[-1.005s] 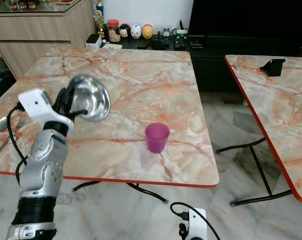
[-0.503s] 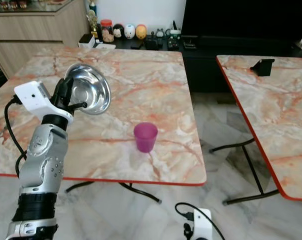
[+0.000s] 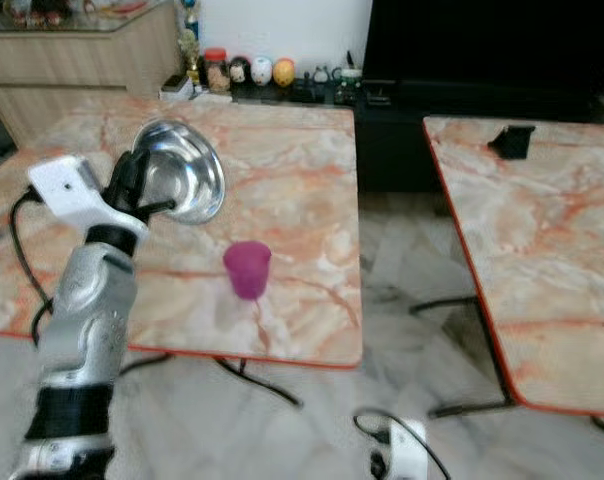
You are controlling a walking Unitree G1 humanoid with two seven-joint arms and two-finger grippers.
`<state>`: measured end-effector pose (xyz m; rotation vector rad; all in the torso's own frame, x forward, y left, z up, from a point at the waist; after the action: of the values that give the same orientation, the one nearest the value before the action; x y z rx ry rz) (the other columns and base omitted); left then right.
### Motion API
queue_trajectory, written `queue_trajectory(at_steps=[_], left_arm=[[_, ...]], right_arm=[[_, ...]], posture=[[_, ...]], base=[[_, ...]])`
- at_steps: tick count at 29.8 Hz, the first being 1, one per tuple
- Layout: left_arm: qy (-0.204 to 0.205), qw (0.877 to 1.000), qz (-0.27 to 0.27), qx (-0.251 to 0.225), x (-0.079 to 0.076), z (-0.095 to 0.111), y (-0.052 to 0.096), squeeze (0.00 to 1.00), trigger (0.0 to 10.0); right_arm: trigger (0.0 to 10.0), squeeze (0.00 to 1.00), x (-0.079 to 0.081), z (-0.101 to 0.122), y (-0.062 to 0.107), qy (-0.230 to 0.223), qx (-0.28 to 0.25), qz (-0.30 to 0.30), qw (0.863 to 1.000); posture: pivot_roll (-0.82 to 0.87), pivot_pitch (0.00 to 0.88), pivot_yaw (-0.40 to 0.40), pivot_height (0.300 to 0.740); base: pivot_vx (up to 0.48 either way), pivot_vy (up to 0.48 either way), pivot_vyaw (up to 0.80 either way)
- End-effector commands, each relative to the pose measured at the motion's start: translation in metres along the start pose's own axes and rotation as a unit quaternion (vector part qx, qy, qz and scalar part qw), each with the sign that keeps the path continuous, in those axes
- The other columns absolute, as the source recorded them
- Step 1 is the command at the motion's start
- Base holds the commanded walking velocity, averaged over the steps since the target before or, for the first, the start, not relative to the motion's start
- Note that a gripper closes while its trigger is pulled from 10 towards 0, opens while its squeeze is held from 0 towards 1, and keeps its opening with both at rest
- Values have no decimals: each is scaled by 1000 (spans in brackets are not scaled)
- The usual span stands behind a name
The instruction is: Setting the table
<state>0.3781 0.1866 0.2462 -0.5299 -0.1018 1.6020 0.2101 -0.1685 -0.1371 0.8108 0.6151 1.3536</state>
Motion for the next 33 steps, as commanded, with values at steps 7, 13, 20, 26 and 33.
queue_trajectory(at_steps=[7, 13, 20, 26, 33], left_arm=[[17, 999, -22, -20, -16, 11, -3, 0, 10000], [18, 999, -22, -22, -16, 12, -3, 0, 10000], [19, 999, -23, -22, -16, 12, -3, 0, 10000], [18, 999, -23, -19, -16, 11, -3, 0, 10000], [18, 999, -24, -16, -16, 10, -3, 0, 10000]], right_arm=[[10000, 0, 9, -4, -1, 0, 13, 0, 1000], [10000, 0, 18, -1, -2, 4, 10, 3, 1000], [10000, 0, 22, 0, -2, 5, 11, 3, 1000], [10000, 0, 16, 1, -2, 6, 11, 1, 1000], [10000, 0, -7, -5, 1, 4, 14, -10, 1000]], posture=[[81, 0, -31, 740], [82, 0, -32, 740], [81, 0, -31, 740], [80, 0, -31, 740], [78, 0, -30, 740]], base=[[0, -358, -562], [0, -356, 0], [0, -357, 0], [0, -357, 0], [0, -358, 0]])
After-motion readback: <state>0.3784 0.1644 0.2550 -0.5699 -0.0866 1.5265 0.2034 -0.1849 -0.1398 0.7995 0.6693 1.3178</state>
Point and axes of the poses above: a point about 5 cm out from each wrist's last joint towards the gripper, its own y axis pointing back from the gripper into the wrist, its own z axis along the axis of the wrist's last joint, x = y × z, the point moved 6 cm from there along -y, pointing out of the wrist towards the gripper, and after that the axes turned 2 degrees about -y, right-handed, at the moved point
